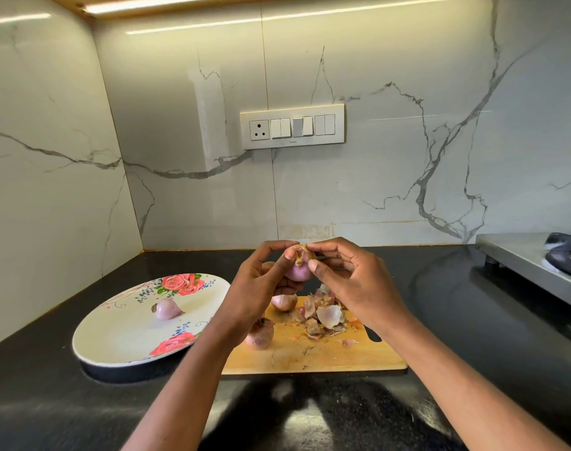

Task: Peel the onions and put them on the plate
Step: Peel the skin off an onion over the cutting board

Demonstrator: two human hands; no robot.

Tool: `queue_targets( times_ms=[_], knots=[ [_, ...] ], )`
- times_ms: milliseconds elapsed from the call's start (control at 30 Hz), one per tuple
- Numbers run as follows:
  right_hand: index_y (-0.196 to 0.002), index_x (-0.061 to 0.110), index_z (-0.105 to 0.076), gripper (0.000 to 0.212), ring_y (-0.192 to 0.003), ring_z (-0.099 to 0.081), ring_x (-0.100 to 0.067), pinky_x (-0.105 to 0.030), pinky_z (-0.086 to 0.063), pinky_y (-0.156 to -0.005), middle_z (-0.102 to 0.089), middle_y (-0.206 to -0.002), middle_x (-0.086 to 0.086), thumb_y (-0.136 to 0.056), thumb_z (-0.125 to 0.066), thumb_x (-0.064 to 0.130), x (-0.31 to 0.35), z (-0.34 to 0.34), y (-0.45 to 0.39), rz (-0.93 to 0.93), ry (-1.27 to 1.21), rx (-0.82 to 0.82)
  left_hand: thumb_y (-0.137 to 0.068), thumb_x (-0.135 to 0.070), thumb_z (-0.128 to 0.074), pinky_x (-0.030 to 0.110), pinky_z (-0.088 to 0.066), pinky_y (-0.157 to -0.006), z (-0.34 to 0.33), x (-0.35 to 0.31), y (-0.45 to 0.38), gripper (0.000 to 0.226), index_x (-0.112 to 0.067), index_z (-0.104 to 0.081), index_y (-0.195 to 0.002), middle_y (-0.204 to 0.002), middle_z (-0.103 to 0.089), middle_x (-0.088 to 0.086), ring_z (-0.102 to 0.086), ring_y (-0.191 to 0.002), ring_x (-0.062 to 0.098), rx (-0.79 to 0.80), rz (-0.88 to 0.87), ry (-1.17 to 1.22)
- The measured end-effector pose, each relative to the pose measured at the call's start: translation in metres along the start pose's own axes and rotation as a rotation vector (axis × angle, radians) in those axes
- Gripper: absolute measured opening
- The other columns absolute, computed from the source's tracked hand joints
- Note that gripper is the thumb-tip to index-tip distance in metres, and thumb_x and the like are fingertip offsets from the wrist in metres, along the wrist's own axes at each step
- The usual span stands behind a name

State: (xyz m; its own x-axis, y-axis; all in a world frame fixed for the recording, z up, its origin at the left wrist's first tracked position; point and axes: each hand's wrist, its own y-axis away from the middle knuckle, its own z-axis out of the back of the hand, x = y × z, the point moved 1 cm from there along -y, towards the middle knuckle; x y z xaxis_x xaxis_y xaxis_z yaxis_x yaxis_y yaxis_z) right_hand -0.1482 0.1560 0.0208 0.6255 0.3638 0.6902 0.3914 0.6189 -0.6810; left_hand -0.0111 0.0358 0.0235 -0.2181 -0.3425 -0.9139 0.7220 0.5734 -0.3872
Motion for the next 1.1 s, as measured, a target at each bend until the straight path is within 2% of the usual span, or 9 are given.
queue_targets(
  times_ms=[233, 500, 633, 667, 767, 900, 967, 1100],
  knots=[
    [-0.108, 0.015, -0.075, 0.019, -0.095, -0.071, 0.001, -0.014, -0.055, -0.083, -0.076, -0.102, 0.010, -0.089, -0.076, 0.016, -0.004, 0.001, 0.000, 0.040, 0.052, -0.022, -0.091, -0.038, -0.059, 0.029, -0.059, -0.082, 0.000, -0.001, 0.001, 0.041, -0.022, -0.062, -0.128, -0.100, -0.077, 0.008, -0.075, -0.094, 0.021, 0.006, -0.025, -0.035],
    [-0.111, 0.014, -0.075, 0.022, -0.094, -0.071, 0.003, -0.013, -0.055, -0.082, -0.076, -0.102, 0.009, -0.089, -0.075, 0.011, -0.006, 0.001, 0.001, 0.048, 0.093, -0.028, -0.090, -0.039, -0.058, 0.034, -0.060, -0.088, 0.001, 0.001, 0.001, 0.043, -0.022, -0.061, -0.130, -0.103, -0.077, 0.007, -0.074, -0.098, 0.021, 0.006, -0.025, -0.054],
    [-0.107, 0.020, -0.077, 0.024, -0.084, -0.075, -0.009, -0.035, -0.063, -0.078, -0.077, -0.099, 0.010, -0.091, -0.070, 0.003, -0.010, 0.002, 0.000, 0.023, 0.133, -0.098, -0.089, -0.042, -0.057, 0.031, -0.059, -0.086, 0.001, 0.001, 0.001, 0.044, -0.024, -0.062, -0.130, -0.105, -0.076, 0.004, -0.074, -0.097, 0.021, -0.003, -0.020, -0.048],
    [-0.106, 0.021, -0.077, 0.025, -0.086, -0.075, -0.008, -0.036, -0.063, -0.080, -0.077, -0.098, 0.011, -0.092, -0.069, 0.002, -0.011, 0.002, -0.001, 0.022, 0.140, -0.101, -0.089, -0.042, -0.057, 0.032, -0.059, -0.086, 0.001, 0.001, 0.001, 0.045, -0.024, -0.062, -0.130, -0.105, -0.076, 0.005, -0.074, -0.098, 0.021, -0.006, -0.016, -0.050],
    [-0.107, 0.022, -0.076, 0.023, -0.094, -0.071, 0.000, -0.023, -0.059, -0.086, -0.076, -0.100, 0.015, -0.093, -0.068, 0.005, -0.009, 0.000, 0.000, 0.009, 0.136, -0.067, -0.088, -0.042, -0.059, 0.036, -0.060, -0.090, 0.001, 0.002, 0.000, 0.045, -0.025, -0.061, -0.129, -0.104, -0.076, 0.007, -0.074, -0.098, 0.022, -0.017, -0.007, -0.053],
    [-0.107, 0.021, -0.075, 0.015, -0.093, -0.067, 0.007, -0.007, -0.050, -0.075, -0.074, -0.100, 0.016, -0.094, -0.070, 0.015, -0.003, -0.001, 0.000, -0.015, 0.118, -0.054, -0.087, -0.043, -0.059, 0.035, -0.060, -0.088, 0.001, 0.002, 0.000, 0.045, -0.025, -0.062, -0.128, -0.102, -0.077, 0.007, -0.075, -0.096, 0.020, -0.040, -0.010, -0.060],
    [-0.108, 0.021, -0.075, 0.016, -0.091, -0.067, 0.006, -0.007, -0.050, -0.073, -0.073, -0.100, 0.016, -0.094, -0.071, 0.016, -0.002, 0.000, 0.000, -0.008, 0.130, -0.061, -0.087, -0.043, -0.058, 0.034, -0.060, -0.087, 0.001, 0.002, -0.001, 0.045, -0.025, -0.062, -0.128, -0.102, -0.077, 0.008, -0.075, -0.095, 0.020, -0.049, -0.002, -0.052],
    [-0.116, 0.027, -0.071, 0.025, -0.096, -0.068, 0.004, -0.016, -0.057, -0.077, -0.072, -0.104, 0.019, -0.092, -0.074, 0.022, -0.002, -0.001, 0.001, -0.032, 0.108, 0.010, -0.088, -0.042, -0.057, 0.035, -0.060, -0.087, 0.002, 0.002, -0.001, 0.045, -0.022, -0.062, -0.128, -0.103, -0.076, 0.011, -0.075, -0.094, 0.023, -0.059, 0.037, 0.022]
  ],
)
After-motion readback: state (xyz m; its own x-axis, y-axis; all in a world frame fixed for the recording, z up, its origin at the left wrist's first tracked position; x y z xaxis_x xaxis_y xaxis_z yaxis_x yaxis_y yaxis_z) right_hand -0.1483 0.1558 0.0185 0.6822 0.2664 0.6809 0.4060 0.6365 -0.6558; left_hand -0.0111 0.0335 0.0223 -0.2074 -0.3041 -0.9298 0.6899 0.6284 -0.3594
